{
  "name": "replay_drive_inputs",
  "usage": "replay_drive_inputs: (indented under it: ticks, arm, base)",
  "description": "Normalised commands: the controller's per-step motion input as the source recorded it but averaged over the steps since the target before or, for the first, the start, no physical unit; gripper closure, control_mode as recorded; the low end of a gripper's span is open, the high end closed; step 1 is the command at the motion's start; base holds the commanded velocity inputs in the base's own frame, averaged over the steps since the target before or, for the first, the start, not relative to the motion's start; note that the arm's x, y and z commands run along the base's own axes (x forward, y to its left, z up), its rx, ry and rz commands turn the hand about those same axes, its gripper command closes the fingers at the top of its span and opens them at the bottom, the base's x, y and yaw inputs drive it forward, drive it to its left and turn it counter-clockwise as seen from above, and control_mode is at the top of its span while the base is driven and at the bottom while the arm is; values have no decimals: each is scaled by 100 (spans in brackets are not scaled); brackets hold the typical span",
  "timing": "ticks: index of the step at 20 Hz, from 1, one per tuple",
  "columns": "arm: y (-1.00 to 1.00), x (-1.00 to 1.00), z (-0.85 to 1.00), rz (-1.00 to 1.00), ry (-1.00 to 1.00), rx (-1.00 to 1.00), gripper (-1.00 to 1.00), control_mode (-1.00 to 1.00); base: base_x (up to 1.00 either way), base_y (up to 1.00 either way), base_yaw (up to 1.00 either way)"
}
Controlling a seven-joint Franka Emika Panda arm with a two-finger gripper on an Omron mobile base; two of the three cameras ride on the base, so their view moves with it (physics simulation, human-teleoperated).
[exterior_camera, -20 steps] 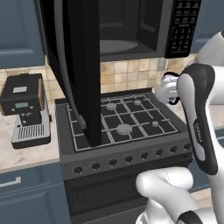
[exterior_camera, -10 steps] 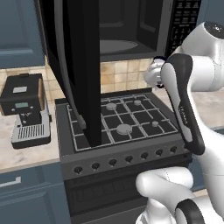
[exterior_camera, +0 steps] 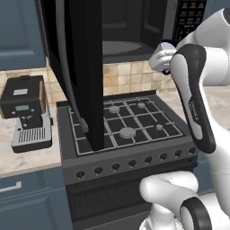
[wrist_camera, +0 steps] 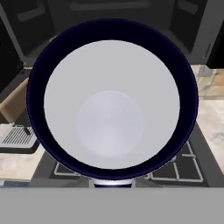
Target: Pick the mug from the counter and place it inside the microwave. Then close the microwave.
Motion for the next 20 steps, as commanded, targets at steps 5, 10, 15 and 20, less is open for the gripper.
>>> replay_drive_inputs:
  ticks: [5,10,15,20]
  arm:
    - [7,14,11,3,-24,0,100,-100]
    - [8,8,35,2,-21,0,100,-100]
    - [6,19,12,0,1,-3,100,-100]
    - [9,46,0,0,9,-4,100,-100]
  base:
    - [0,0,0]
    - [0,0,0]
    - [0,0,0]
    - [0,0,0]
